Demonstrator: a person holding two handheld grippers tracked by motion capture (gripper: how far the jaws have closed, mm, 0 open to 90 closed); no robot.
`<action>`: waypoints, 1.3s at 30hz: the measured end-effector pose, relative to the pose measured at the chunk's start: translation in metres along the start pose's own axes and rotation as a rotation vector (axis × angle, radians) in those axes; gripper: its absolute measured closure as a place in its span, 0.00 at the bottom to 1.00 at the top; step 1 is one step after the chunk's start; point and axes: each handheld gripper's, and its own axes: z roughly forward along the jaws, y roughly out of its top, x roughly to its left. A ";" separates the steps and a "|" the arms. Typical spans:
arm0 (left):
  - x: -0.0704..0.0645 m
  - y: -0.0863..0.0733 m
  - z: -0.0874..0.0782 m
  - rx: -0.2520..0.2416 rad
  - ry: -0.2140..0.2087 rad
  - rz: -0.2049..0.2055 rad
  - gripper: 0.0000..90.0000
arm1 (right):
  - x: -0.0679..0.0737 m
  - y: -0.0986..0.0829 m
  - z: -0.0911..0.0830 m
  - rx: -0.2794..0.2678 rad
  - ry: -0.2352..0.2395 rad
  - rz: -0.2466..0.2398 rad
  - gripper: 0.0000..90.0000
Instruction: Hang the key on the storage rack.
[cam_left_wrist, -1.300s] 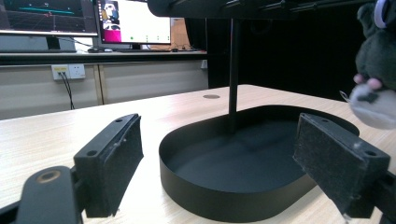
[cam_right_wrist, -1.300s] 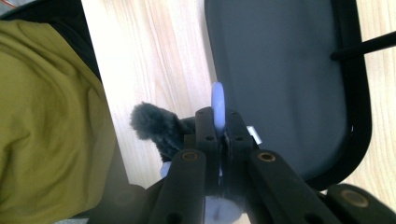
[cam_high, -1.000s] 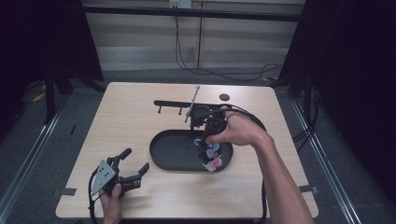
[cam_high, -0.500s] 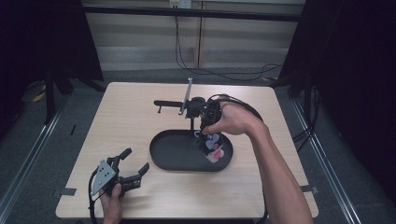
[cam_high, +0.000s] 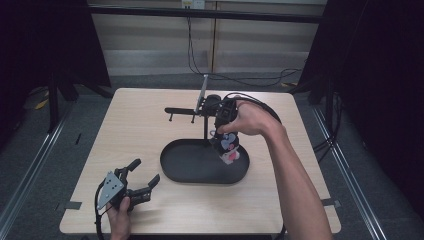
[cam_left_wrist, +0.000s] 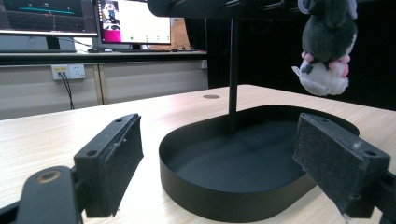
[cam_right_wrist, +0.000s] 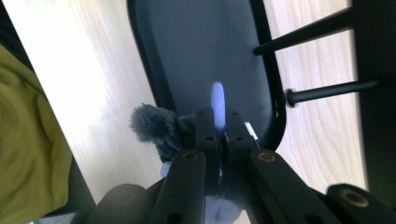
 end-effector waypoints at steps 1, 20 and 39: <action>0.000 0.000 0.000 0.000 0.000 0.000 0.17 | 0.000 0.000 0.000 0.000 0.000 0.000 0.97; 0.000 0.000 0.001 -0.009 -0.005 -0.005 0.17 | -0.028 0.004 0.002 0.005 0.024 0.056 0.97; 0.000 0.000 0.000 -0.009 -0.007 0.000 0.17 | -0.041 0.004 0.006 0.017 0.026 0.096 0.97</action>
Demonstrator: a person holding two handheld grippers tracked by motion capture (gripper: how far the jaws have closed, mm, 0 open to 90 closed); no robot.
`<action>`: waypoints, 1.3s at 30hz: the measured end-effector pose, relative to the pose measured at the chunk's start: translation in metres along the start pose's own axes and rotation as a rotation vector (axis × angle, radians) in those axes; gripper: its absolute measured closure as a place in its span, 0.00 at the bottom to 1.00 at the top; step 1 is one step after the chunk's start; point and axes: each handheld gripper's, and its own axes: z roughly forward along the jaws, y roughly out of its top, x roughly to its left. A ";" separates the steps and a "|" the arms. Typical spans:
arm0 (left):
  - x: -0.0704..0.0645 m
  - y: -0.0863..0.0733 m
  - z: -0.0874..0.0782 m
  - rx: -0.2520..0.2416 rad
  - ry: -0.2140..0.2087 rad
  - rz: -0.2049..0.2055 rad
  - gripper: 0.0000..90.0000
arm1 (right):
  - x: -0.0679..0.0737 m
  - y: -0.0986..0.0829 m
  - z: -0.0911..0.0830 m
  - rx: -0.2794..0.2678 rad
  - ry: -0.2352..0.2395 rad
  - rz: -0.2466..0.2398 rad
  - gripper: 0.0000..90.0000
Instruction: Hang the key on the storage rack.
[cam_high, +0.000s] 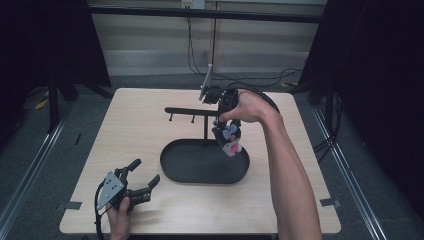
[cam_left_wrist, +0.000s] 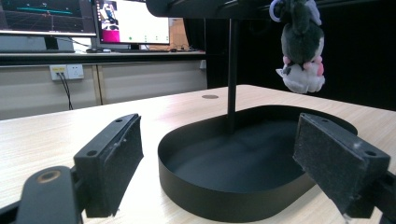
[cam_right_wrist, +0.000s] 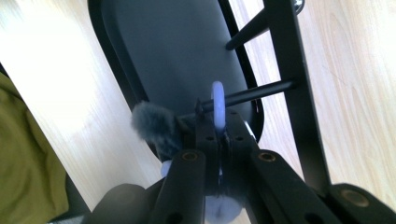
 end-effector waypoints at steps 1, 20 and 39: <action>0.000 0.000 0.000 0.000 0.000 0.000 0.17 | -0.001 0.000 0.000 0.001 -0.003 0.002 0.97; 0.000 0.000 0.000 0.000 -0.001 0.000 0.17 | -0.012 0.000 0.004 -0.024 -0.007 0.018 0.97; 0.000 0.000 0.000 0.003 -0.002 0.005 0.17 | -0.018 -0.013 0.012 -0.085 0.000 0.050 0.94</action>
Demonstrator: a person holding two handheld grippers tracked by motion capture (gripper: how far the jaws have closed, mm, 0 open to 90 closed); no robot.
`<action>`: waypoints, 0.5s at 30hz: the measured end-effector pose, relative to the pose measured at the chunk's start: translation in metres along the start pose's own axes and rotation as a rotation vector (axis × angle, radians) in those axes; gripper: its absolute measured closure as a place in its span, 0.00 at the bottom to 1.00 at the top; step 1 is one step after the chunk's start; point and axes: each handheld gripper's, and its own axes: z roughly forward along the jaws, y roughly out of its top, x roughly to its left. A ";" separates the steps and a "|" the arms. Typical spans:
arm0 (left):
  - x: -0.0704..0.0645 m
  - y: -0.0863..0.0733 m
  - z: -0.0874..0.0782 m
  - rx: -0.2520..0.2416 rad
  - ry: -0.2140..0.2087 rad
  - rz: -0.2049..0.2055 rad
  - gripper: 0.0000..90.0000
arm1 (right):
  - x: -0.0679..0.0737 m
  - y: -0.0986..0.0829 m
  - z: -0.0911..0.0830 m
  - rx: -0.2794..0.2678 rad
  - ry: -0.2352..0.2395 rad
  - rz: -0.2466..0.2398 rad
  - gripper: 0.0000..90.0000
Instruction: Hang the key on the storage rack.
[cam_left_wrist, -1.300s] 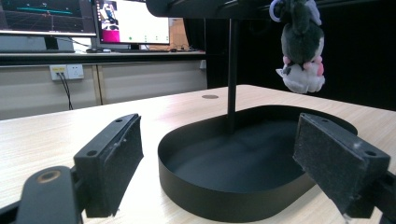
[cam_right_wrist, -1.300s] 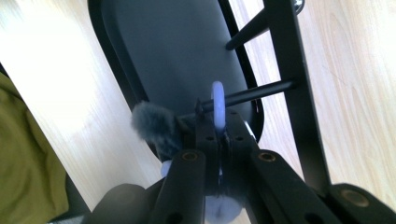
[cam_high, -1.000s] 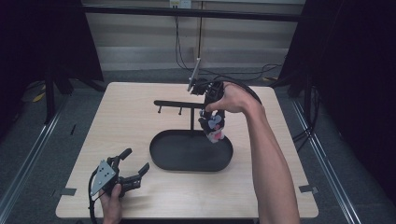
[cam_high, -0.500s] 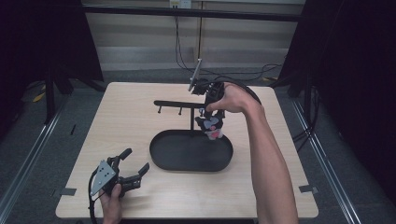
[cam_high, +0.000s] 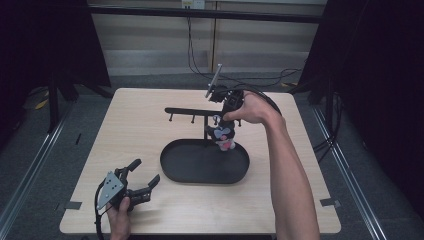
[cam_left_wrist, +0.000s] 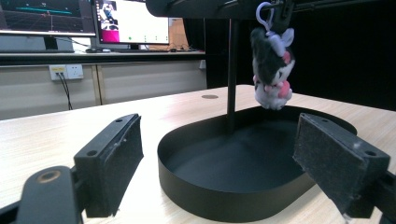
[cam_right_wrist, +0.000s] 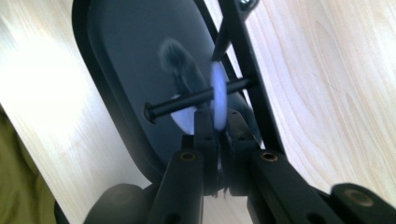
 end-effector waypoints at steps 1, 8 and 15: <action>0.000 0.000 0.000 0.000 0.000 -0.001 0.17 | -0.001 -0.001 -0.001 0.001 0.000 0.004 0.92; -0.001 0.000 0.000 -0.006 0.000 -0.012 0.17 | 0.003 -0.010 -0.004 -0.027 -0.004 0.019 0.81; 0.000 0.000 -0.001 0.012 -0.002 0.005 0.17 | 0.012 -0.019 -0.005 -0.064 -0.020 0.014 0.74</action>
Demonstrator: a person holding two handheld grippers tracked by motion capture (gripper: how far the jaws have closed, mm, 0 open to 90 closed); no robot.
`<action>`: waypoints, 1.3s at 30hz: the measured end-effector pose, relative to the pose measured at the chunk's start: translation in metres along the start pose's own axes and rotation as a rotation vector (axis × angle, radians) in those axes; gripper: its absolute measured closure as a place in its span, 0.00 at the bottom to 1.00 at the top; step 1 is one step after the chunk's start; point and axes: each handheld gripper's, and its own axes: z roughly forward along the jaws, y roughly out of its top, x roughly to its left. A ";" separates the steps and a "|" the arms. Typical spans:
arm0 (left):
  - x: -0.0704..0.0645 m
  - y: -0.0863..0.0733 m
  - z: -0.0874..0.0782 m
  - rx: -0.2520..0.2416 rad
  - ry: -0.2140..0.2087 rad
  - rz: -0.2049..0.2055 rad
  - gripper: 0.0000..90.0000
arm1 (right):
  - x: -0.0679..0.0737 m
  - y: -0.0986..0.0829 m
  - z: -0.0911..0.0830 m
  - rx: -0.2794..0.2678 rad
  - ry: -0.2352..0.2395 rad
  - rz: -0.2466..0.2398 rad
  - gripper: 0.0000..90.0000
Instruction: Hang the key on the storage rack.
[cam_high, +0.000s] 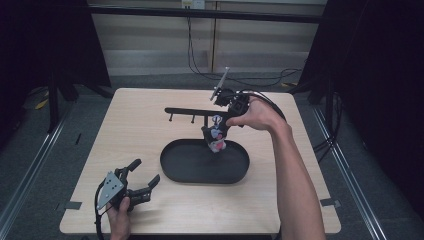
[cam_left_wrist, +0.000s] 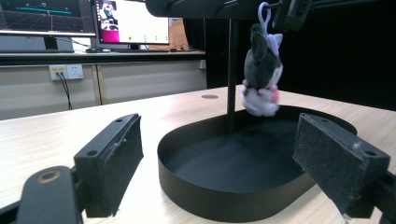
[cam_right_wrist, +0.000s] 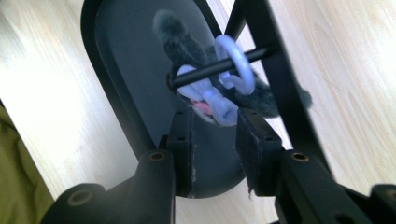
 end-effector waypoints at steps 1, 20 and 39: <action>0.000 0.000 0.000 0.000 0.000 0.000 0.17 | 0.001 -0.001 0.000 -0.006 0.003 -0.002 0.73; 0.000 0.000 0.000 -0.004 0.000 -0.001 0.17 | 0.029 -0.034 0.001 -0.141 -0.011 -0.012 0.57; 0.000 0.000 0.000 -0.003 0.000 -0.001 0.17 | 0.059 -0.066 0.017 -0.328 0.017 -0.004 0.42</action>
